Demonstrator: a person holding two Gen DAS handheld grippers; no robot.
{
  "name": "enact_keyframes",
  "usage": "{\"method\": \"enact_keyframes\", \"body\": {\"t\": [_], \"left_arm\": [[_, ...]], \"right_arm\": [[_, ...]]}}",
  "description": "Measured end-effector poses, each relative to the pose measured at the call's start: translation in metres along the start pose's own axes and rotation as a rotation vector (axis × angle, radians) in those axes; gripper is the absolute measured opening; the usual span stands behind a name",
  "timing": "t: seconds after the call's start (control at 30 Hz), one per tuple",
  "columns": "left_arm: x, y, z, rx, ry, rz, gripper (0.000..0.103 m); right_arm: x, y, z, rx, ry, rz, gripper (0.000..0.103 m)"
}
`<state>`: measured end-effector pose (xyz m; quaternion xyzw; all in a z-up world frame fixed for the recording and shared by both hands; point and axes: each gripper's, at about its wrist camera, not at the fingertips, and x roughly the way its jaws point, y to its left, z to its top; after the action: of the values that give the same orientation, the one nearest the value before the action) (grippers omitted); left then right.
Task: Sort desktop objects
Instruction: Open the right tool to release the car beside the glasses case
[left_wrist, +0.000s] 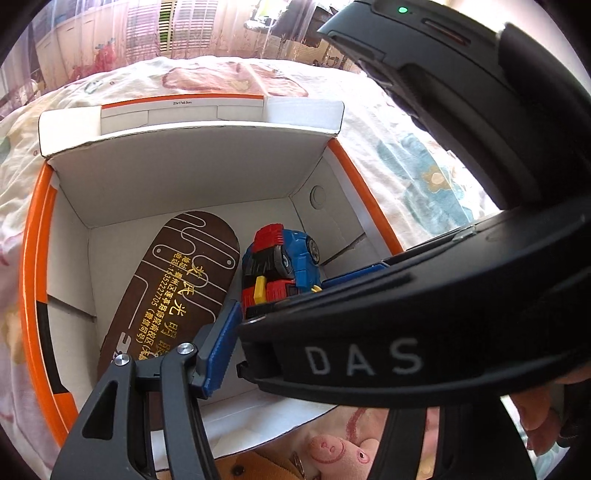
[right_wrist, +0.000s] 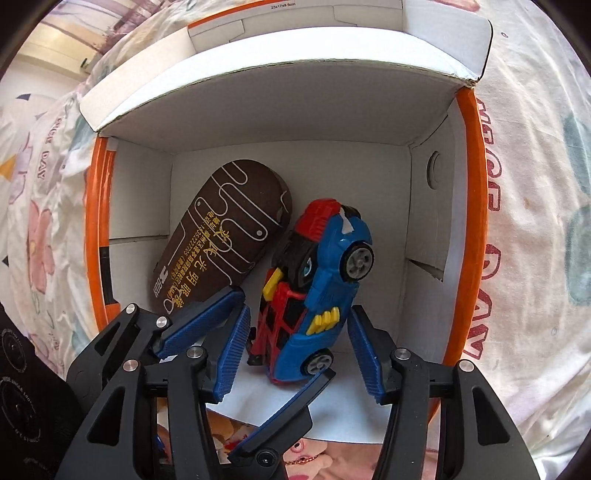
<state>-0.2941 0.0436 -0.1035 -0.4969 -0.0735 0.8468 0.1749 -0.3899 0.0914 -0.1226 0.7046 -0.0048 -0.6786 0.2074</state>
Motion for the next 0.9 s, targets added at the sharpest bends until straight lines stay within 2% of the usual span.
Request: {"method": "enact_keyframes", "body": {"t": [0.07,0.2,0.27,0.33,0.63,0.7,0.8,0.9], "left_arm": [[-0.008,-0.001,-0.001,0.003,-0.016,-0.007,0.059],[-0.027,-0.005,-0.002,0.011,-0.049,-0.008,0.071],[-0.038,-0.008,-0.003,0.017,-0.068,-0.009,0.074],[-0.050,-0.013,-0.003,0.026,-0.089,-0.008,0.083],[-0.109,-0.034,-0.020,0.136,-0.173,0.001,0.086],[-0.118,-0.037,-0.026,0.158,-0.184,0.004,0.086],[-0.126,-0.039,-0.040,0.182,-0.189,0.006,0.088],[-0.129,-0.043,-0.062,0.197,-0.196,0.017,0.103]], "right_arm": [[-0.004,-0.001,-0.003,0.001,-0.021,0.017,0.055],[-0.017,0.000,-0.015,0.003,-0.070,0.052,0.065],[-0.027,0.002,-0.024,0.002,-0.100,0.065,0.065],[-0.037,0.004,-0.033,0.001,-0.130,0.079,0.065],[-0.085,0.019,-0.071,-0.003,-0.263,0.148,0.065],[-0.093,0.024,-0.084,-0.014,-0.283,0.152,0.071],[-0.100,0.029,-0.106,-0.034,-0.304,0.158,0.071],[-0.101,0.026,-0.127,-0.041,-0.312,0.161,0.071]]}}
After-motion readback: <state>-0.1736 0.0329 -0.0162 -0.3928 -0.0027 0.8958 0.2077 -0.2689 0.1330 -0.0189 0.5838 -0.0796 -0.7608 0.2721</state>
